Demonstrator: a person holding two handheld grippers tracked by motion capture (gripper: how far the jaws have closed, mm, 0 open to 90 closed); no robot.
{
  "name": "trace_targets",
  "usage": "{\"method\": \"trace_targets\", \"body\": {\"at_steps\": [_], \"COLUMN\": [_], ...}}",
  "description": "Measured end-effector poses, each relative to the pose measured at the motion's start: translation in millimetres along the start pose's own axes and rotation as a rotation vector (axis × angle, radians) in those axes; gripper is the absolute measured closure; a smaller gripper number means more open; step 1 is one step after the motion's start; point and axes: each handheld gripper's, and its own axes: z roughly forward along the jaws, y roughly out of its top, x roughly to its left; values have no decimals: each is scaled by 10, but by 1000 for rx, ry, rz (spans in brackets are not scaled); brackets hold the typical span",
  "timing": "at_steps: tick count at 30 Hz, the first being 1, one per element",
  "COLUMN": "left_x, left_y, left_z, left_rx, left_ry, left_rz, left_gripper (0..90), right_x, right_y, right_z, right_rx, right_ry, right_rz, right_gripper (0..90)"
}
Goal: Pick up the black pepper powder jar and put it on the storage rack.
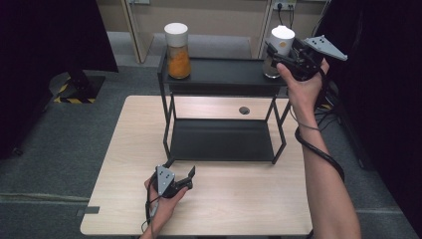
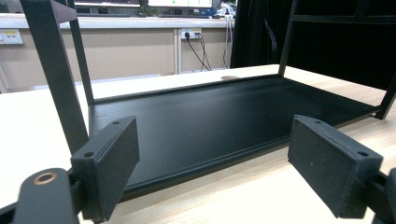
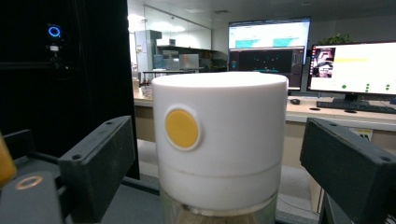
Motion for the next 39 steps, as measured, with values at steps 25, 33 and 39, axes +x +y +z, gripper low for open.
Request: {"method": "trace_targets", "body": {"at_steps": [25, 33, 39], "left_x": [-6, -4, -3], "left_y": [-3, -6, -6], "left_z": [1, -2, -2], "left_rx": [-2, -4, -4], "left_ry": [2, 4, 3], "left_rz": [-3, -6, -6], "left_gripper": [161, 161, 161], "right_x": [-4, 3, 16], "right_y": [-181, -286, -348], "right_z": [-375, -492, -567], "right_rx": [-10, -12, -8], "right_ry": [62, 81, 91], "right_rz": [-41, -48, -55], "right_gripper": [72, 70, 68]}}
